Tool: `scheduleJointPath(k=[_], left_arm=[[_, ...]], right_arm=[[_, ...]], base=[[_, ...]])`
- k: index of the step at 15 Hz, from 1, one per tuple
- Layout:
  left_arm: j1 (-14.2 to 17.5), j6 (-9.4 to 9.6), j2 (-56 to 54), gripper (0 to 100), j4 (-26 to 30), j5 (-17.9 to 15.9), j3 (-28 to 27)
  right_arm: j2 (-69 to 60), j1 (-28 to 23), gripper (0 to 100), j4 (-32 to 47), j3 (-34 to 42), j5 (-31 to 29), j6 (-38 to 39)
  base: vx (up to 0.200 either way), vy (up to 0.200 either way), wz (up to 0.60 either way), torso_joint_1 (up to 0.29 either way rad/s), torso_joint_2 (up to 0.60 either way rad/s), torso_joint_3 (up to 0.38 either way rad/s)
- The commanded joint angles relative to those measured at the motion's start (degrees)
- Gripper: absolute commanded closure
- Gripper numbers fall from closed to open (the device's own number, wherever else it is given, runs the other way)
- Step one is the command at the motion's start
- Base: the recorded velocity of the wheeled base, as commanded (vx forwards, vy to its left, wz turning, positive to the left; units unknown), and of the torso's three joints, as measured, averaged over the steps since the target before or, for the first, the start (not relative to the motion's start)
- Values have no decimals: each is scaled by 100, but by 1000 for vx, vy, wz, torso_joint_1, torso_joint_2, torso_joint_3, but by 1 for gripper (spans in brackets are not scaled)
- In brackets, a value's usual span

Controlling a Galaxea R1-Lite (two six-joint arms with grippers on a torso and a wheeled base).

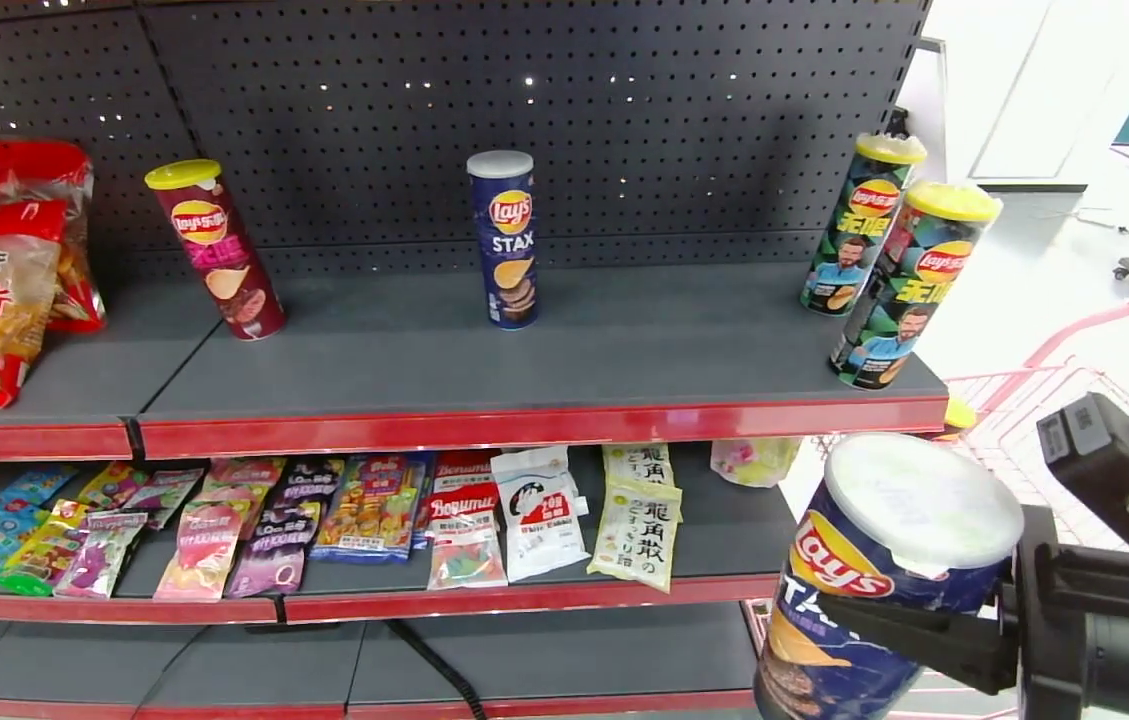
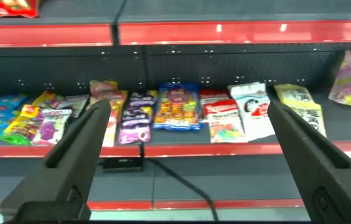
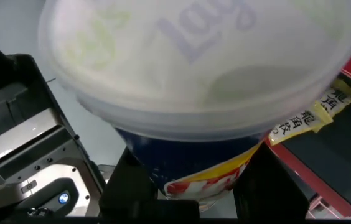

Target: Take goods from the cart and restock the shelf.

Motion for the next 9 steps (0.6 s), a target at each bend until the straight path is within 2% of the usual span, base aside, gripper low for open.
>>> scheduleJointPath(k=[1, 5, 9], left_arm=[[8, 0, 5, 0, -1, 1, 1], [8, 0, 5, 0, -1, 10, 1], [8, 8, 5, 0, -1, 1, 1]], right_arm=[[-31, 13, 100, -6, 72, 5, -33], [-145, 39, 100, 3, 151, 409, -112], [-145, 39, 100, -6, 213, 427, -296]], base=[[0, 0, 0, 0, 0, 0], [0, 0, 0, 0, 0, 0], [200, 0, 0, -10, 1, 4]])
